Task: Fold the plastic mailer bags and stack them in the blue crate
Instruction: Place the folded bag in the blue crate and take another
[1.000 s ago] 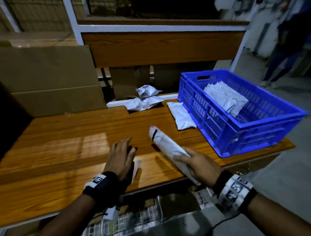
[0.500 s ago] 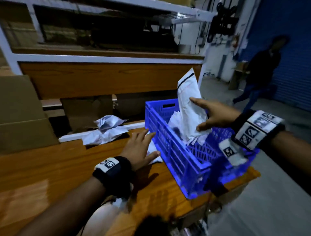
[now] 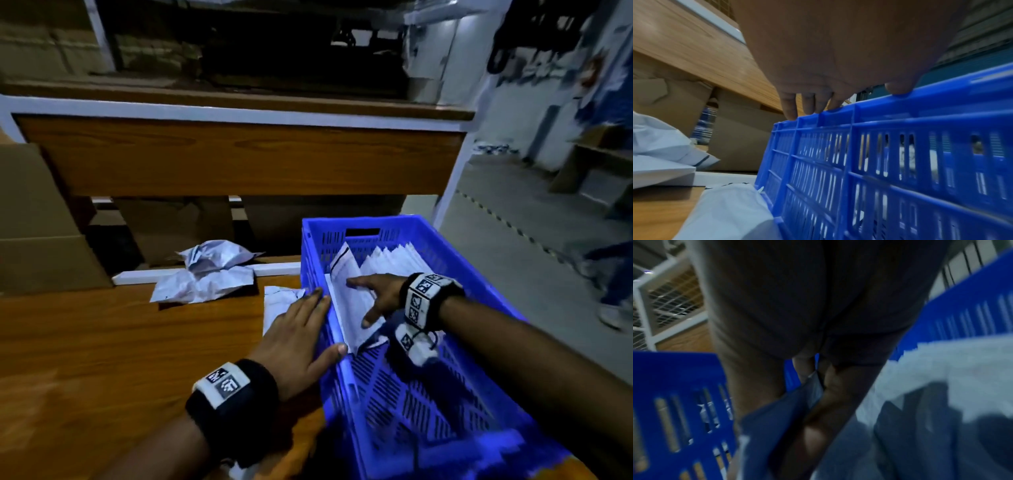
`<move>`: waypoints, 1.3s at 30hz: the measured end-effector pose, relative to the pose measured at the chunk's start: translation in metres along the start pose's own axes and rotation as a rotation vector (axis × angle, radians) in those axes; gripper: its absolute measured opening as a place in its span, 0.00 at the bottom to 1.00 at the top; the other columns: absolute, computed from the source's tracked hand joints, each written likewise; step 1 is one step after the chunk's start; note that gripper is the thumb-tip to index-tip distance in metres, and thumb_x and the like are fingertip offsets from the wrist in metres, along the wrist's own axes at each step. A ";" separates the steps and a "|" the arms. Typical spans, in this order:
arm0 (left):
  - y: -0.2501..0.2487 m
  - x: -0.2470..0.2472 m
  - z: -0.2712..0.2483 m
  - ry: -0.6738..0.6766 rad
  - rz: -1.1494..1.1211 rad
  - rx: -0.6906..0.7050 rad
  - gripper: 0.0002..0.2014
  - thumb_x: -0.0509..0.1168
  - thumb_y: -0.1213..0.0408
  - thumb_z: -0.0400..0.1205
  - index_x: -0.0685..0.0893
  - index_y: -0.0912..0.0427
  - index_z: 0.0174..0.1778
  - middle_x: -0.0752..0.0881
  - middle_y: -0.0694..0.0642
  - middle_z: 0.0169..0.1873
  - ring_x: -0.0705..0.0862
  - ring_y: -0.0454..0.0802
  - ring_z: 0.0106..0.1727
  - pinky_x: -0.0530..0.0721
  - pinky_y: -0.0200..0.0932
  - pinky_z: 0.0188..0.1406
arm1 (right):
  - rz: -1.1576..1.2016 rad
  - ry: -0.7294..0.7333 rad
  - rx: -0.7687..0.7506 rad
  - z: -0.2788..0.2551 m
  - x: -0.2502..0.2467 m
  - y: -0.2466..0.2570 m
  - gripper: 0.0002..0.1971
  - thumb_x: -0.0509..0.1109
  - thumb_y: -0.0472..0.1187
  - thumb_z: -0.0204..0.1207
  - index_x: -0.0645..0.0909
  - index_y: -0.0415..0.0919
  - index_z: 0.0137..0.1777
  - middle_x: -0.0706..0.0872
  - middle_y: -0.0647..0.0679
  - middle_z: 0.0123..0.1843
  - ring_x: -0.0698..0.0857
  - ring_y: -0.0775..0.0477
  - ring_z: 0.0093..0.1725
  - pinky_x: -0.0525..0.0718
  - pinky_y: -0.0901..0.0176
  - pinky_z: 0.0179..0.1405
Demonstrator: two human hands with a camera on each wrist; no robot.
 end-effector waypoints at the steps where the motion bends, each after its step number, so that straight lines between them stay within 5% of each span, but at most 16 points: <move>1: -0.002 -0.001 0.000 0.006 0.002 -0.002 0.47 0.33 0.25 0.75 0.47 0.54 0.85 0.46 0.52 0.85 0.46 0.47 0.84 0.53 0.47 0.82 | 0.027 -0.001 -0.001 0.008 0.005 -0.002 0.56 0.86 0.50 0.62 0.56 0.51 0.85 0.64 0.52 0.84 0.66 0.51 0.80 0.66 0.65 0.73; 6: -0.003 -0.001 -0.002 0.038 0.017 -0.026 0.43 0.37 0.28 0.79 0.42 0.51 0.85 0.41 0.48 0.85 0.43 0.43 0.84 0.53 0.48 0.82 | -0.099 -0.136 0.073 0.035 0.015 -0.008 0.45 0.68 0.70 0.70 0.61 0.49 0.83 0.70 0.41 0.80 0.74 0.38 0.75 0.74 0.49 0.72; 10: -0.004 -0.002 -0.003 0.019 0.023 -0.013 0.41 0.39 0.30 0.81 0.43 0.52 0.85 0.43 0.49 0.85 0.43 0.43 0.84 0.53 0.47 0.82 | -0.137 -0.118 0.106 0.054 0.030 -0.018 0.52 0.60 0.79 0.55 0.61 0.56 0.80 0.71 0.37 0.77 0.78 0.31 0.69 0.80 0.39 0.65; 14: -0.005 -0.003 -0.003 0.027 0.032 -0.023 0.40 0.43 0.32 0.83 0.42 0.52 0.85 0.42 0.48 0.85 0.42 0.42 0.84 0.51 0.45 0.81 | 0.006 -0.093 0.149 0.046 0.039 -0.017 0.50 0.74 0.68 0.56 0.60 0.62 0.80 0.82 0.45 0.69 0.85 0.42 0.59 0.85 0.49 0.59; 18: -0.005 -0.003 -0.003 0.051 0.040 -0.035 0.40 0.43 0.32 0.83 0.40 0.51 0.85 0.40 0.48 0.85 0.41 0.42 0.83 0.50 0.43 0.79 | 0.367 -0.005 0.134 0.047 0.059 -0.011 0.48 0.83 0.43 0.67 0.58 0.52 0.83 0.87 0.40 0.58 0.88 0.41 0.53 0.87 0.47 0.55; 22: -0.004 -0.002 -0.005 0.068 0.039 -0.039 0.41 0.42 0.31 0.82 0.40 0.51 0.85 0.41 0.48 0.85 0.42 0.43 0.84 0.53 0.48 0.82 | 0.502 -0.023 0.100 0.042 0.057 -0.002 0.42 0.79 0.30 0.71 0.62 0.48 0.81 0.83 0.43 0.34 0.83 0.54 0.27 0.78 0.64 0.26; 23: -0.005 -0.002 -0.005 0.073 0.039 -0.041 0.41 0.42 0.31 0.82 0.40 0.51 0.85 0.41 0.48 0.85 0.42 0.42 0.84 0.52 0.48 0.82 | 0.502 -0.040 0.104 0.041 0.053 -0.002 0.42 0.80 0.29 0.69 0.64 0.47 0.81 0.84 0.43 0.34 0.83 0.55 0.27 0.79 0.64 0.26; 25: -0.005 -0.003 -0.005 0.072 0.044 -0.041 0.41 0.42 0.31 0.82 0.41 0.51 0.85 0.42 0.48 0.85 0.42 0.43 0.84 0.52 0.46 0.81 | 0.425 -0.076 0.099 0.036 0.038 0.000 0.45 0.83 0.33 0.65 0.65 0.48 0.80 0.87 0.41 0.53 0.88 0.48 0.46 0.87 0.56 0.42; 28: -0.004 -0.002 -0.004 0.061 0.041 -0.031 0.41 0.42 0.31 0.81 0.42 0.52 0.85 0.44 0.49 0.85 0.44 0.44 0.84 0.54 0.49 0.81 | 0.093 -0.146 0.127 0.021 0.006 0.001 0.48 0.85 0.42 0.61 0.65 0.53 0.81 0.76 0.37 0.73 0.86 0.40 0.59 0.86 0.53 0.56; 34: -0.001 0.005 -0.003 0.084 0.025 -0.034 0.45 0.34 0.26 0.77 0.39 0.51 0.85 0.44 0.51 0.85 0.44 0.45 0.84 0.58 0.53 0.81 | -0.337 -0.049 0.261 0.012 -0.004 -0.028 0.52 0.82 0.52 0.66 0.53 0.59 0.85 0.43 0.30 0.84 0.73 0.26 0.75 0.78 0.48 0.67; 39: 0.005 0.008 -0.003 0.103 0.006 -0.057 0.45 0.33 0.24 0.75 0.37 0.47 0.84 0.43 0.52 0.85 0.43 0.47 0.84 0.58 0.56 0.81 | -0.424 -0.083 0.240 0.014 0.008 -0.027 0.52 0.76 0.67 0.66 0.46 0.67 0.84 0.42 0.32 0.85 0.68 0.26 0.77 0.75 0.44 0.70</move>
Point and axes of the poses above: each hand's wrist, its own z-axis towards the middle knuckle, its own x-axis out of the palm, y = z × x, the point moved 10 cm from there along z, towards the middle knuckle
